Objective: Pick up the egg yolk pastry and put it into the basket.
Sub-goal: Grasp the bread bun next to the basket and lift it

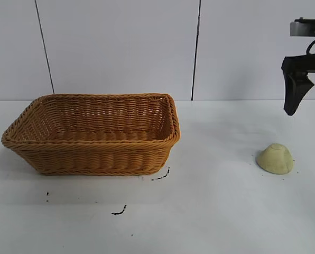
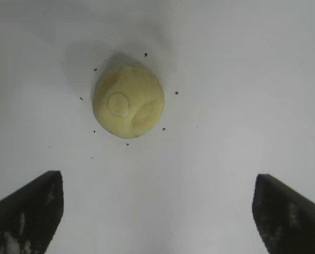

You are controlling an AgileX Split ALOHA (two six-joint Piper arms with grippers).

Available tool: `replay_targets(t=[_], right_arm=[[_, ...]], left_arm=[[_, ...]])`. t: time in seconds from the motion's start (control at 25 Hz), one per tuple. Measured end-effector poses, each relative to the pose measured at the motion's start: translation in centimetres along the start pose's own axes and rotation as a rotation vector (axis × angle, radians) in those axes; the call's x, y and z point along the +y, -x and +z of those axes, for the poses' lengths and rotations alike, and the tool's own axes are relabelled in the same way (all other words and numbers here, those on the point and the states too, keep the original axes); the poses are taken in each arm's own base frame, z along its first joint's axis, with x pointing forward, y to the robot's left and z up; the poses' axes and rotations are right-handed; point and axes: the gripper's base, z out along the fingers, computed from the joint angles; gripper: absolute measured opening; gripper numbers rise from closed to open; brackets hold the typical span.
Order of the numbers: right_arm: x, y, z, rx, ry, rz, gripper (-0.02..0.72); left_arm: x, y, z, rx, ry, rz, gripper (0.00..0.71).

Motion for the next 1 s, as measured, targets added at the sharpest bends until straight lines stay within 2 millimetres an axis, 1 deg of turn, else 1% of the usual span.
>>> replay_targets(t=[0.08, 0.16, 0.4, 0.56, 0.76, 1.0], right_arm=[[0.0, 0.1, 0.7, 0.009, 0.008, 0.006, 0.694], [0.2, 0.2, 0.9, 0.002, 0.018, 0.005, 0.694], [2.0, 0.4, 2.0, 0.019, 0.032, -0.048, 0.694], [2.0, 0.9, 3.2, -0.010, 0.028, -0.040, 0.694], [1.9, 1.7, 5.3, -0.065, 0.022, -0.032, 0.694], [1.8, 1.3, 8.8, 0.009, 0.031, -0.021, 0.694]], left_arm=[[0.0, 0.0, 0.0, 0.000, 0.000, 0.000, 0.697], [0.0, 0.0, 0.0, 0.000, 0.000, 0.000, 0.697], [0.0, 0.0, 0.0, 0.000, 0.000, 0.000, 0.697], [0.0, 0.0, 0.0, 0.000, 0.000, 0.000, 0.697], [0.0, 0.0, 0.0, 0.000, 0.000, 0.000, 0.697], [0.0, 0.0, 0.0, 0.000, 0.000, 0.000, 0.697]])
